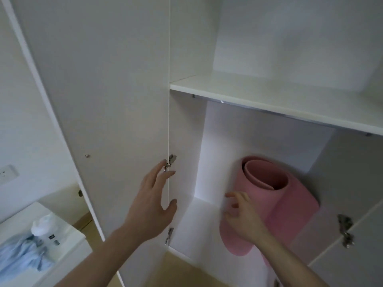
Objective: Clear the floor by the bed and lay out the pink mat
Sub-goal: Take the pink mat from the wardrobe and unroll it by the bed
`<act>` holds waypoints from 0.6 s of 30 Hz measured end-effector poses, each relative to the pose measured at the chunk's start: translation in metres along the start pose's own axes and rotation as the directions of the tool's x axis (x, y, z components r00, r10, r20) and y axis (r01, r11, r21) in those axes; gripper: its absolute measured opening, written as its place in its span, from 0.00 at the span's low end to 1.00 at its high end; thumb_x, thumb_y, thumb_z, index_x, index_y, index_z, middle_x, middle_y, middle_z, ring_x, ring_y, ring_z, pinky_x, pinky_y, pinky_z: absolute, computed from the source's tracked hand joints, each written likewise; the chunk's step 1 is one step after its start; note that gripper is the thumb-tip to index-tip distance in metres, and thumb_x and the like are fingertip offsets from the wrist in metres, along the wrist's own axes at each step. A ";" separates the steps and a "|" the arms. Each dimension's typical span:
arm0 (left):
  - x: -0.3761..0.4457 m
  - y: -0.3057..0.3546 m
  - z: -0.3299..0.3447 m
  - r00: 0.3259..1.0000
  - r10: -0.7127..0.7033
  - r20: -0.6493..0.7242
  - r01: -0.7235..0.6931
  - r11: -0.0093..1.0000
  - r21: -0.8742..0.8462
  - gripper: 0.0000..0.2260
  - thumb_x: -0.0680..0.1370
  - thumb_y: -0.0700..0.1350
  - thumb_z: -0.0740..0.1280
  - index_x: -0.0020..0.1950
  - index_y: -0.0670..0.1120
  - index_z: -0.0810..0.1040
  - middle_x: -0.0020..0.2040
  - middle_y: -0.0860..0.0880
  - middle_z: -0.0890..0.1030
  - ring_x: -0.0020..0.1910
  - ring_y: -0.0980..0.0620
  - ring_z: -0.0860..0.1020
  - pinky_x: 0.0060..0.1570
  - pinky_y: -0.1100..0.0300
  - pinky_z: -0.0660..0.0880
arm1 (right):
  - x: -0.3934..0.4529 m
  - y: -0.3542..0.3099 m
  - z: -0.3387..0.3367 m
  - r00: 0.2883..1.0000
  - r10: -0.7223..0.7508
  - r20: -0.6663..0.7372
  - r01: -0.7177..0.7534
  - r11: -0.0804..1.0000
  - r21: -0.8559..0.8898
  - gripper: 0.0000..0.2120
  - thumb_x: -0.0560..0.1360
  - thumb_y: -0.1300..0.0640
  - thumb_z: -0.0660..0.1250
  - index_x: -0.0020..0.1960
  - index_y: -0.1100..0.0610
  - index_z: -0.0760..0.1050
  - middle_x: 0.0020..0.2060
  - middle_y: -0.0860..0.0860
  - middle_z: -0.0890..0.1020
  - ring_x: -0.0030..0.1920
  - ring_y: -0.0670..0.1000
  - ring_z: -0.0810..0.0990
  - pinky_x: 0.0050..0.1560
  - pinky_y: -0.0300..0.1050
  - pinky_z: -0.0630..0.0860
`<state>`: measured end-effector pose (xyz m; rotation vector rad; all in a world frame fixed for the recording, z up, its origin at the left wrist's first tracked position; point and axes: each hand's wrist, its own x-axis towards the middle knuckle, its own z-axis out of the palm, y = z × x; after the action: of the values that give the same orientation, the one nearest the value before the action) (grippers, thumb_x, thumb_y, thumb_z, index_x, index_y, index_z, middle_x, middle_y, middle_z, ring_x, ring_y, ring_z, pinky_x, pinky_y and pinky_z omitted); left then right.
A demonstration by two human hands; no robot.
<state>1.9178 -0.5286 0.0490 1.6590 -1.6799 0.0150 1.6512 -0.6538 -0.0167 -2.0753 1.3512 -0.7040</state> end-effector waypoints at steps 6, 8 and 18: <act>0.044 0.028 0.081 0.972 0.090 0.217 -0.073 0.994 -0.085 0.21 0.74 0.49 0.70 0.66 0.58 0.71 0.77 0.62 0.58 0.74 0.56 0.65 0.64 0.58 0.72 | -0.009 0.054 -0.050 0.993 0.101 -0.065 -0.105 0.993 -0.059 0.23 0.73 0.59 0.72 0.66 0.47 0.73 0.60 0.43 0.71 0.54 0.47 0.78 0.53 0.47 0.78; 0.058 0.044 0.116 0.949 0.119 0.291 -0.090 0.990 -0.109 0.20 0.74 0.50 0.70 0.65 0.58 0.71 0.76 0.63 0.58 0.73 0.56 0.65 0.64 0.57 0.72 | -0.016 0.078 -0.068 0.982 0.152 -0.111 -0.160 0.985 -0.070 0.22 0.73 0.58 0.73 0.65 0.47 0.73 0.59 0.42 0.71 0.53 0.46 0.79 0.52 0.45 0.78; 0.109 0.085 0.252 0.810 0.176 0.560 -0.127 0.984 -0.125 0.21 0.73 0.50 0.69 0.66 0.57 0.73 0.76 0.59 0.61 0.71 0.55 0.67 0.63 0.59 0.71 | -0.029 0.164 -0.106 0.926 0.347 -0.149 -0.351 0.936 0.001 0.24 0.72 0.57 0.74 0.65 0.47 0.74 0.59 0.44 0.71 0.54 0.46 0.78 0.55 0.42 0.75</act>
<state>1.7349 -0.7345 -0.0338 1.5486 -2.2205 -0.5185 1.4636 -0.6997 -0.0600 -1.7585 1.7640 -0.6954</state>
